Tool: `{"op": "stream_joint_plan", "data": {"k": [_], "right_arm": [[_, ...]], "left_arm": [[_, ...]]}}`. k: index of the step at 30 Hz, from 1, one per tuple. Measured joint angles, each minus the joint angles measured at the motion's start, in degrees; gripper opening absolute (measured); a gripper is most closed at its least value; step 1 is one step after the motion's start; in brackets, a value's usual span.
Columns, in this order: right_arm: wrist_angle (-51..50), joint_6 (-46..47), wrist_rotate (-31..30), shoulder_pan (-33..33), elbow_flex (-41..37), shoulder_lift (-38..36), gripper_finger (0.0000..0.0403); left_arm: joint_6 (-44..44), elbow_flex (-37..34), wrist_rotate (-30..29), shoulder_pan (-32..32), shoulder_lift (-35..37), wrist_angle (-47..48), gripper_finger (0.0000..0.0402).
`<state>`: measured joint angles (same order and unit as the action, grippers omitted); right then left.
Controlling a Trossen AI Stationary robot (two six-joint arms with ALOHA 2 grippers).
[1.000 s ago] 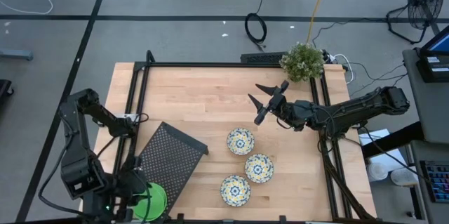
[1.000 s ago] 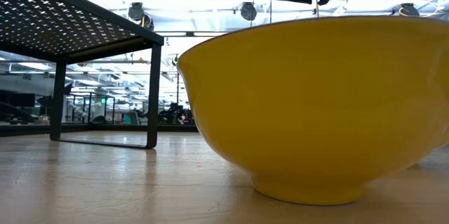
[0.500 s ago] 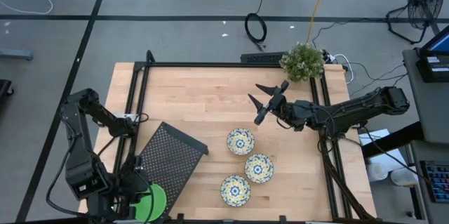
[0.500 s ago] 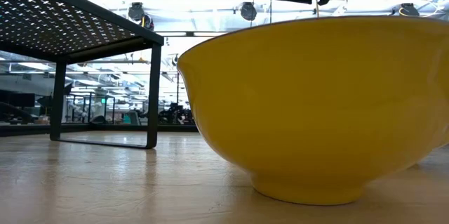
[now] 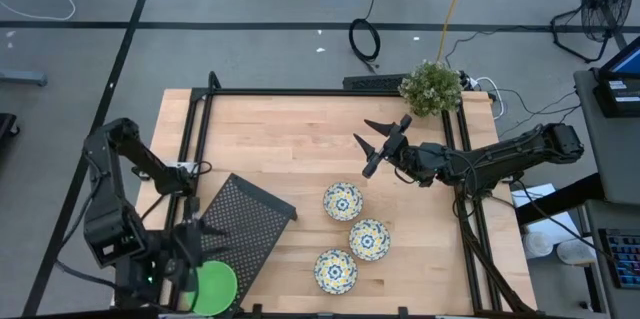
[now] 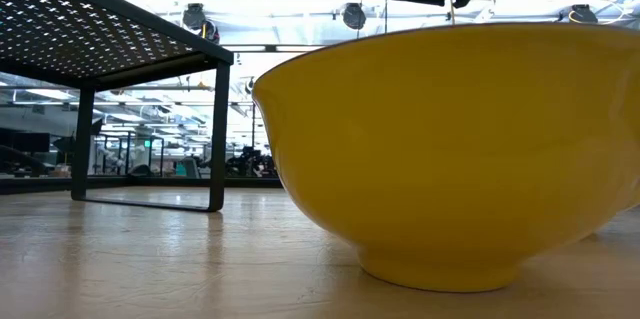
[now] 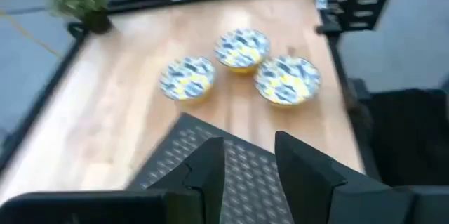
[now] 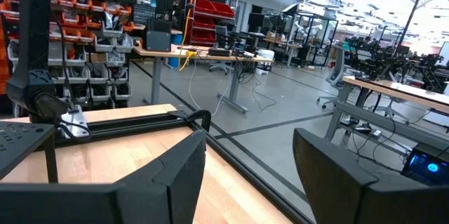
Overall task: Pick & Place Mini bowls
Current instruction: Put the middle yellow patterned bowl on the shelf
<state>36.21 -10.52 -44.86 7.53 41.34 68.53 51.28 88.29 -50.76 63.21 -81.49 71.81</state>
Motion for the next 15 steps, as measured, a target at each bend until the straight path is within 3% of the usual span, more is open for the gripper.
{"op": "stream_joint_plan", "data": {"k": [4,7,15], "right_arm": [[0.0,0.0,0.0,0.0,0.0,0.0,0.0205],[0.0,0.0,0.0,0.0,0.0,-0.01,0.0205],[-0.02,1.5,0.02,0.02,0.0,0.0,0.0205]], "left_arm": [[-1.33,0.0,0.46,-3.23,-0.26,-0.33,0.0131],[-4.48,-0.22,5.23,-6.74,-1.02,-3.72,0.0131],[-25.97,-10.24,29.44,-14.51,-1.39,-27.05,0.0131]]}}
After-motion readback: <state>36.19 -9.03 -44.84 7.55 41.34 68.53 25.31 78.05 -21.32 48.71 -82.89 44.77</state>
